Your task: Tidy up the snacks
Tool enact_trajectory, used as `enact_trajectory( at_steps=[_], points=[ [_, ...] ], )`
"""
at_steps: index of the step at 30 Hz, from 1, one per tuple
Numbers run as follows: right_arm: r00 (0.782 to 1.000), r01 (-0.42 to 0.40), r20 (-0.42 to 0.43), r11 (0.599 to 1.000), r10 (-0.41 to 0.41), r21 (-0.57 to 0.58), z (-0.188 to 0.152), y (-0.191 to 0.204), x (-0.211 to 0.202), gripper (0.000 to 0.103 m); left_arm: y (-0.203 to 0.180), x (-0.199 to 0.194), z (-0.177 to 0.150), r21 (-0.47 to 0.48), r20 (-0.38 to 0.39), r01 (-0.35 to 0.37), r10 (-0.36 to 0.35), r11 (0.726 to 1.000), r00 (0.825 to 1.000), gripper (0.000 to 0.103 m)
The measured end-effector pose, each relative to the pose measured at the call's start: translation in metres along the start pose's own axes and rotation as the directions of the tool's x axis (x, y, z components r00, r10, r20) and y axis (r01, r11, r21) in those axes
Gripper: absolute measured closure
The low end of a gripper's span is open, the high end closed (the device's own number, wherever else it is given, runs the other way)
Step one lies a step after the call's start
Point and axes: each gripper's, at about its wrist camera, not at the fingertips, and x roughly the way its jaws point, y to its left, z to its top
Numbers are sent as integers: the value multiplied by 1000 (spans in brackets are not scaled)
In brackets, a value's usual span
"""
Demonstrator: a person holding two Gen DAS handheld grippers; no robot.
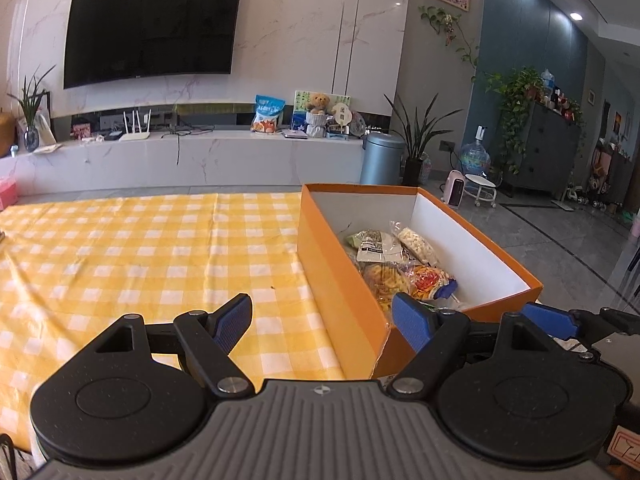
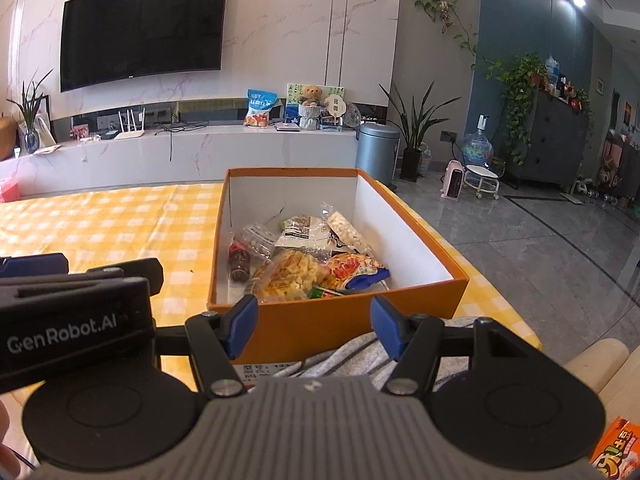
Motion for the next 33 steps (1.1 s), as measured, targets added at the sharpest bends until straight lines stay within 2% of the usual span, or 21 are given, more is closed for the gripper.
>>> enact_trajectory(
  at_steps=[33],
  points=[
    [1000, 12, -21, 997, -13, -75, -2, 9, 4, 42, 9, 4, 0, 6, -25, -4, 4, 1000, 1000, 9]
  ],
)
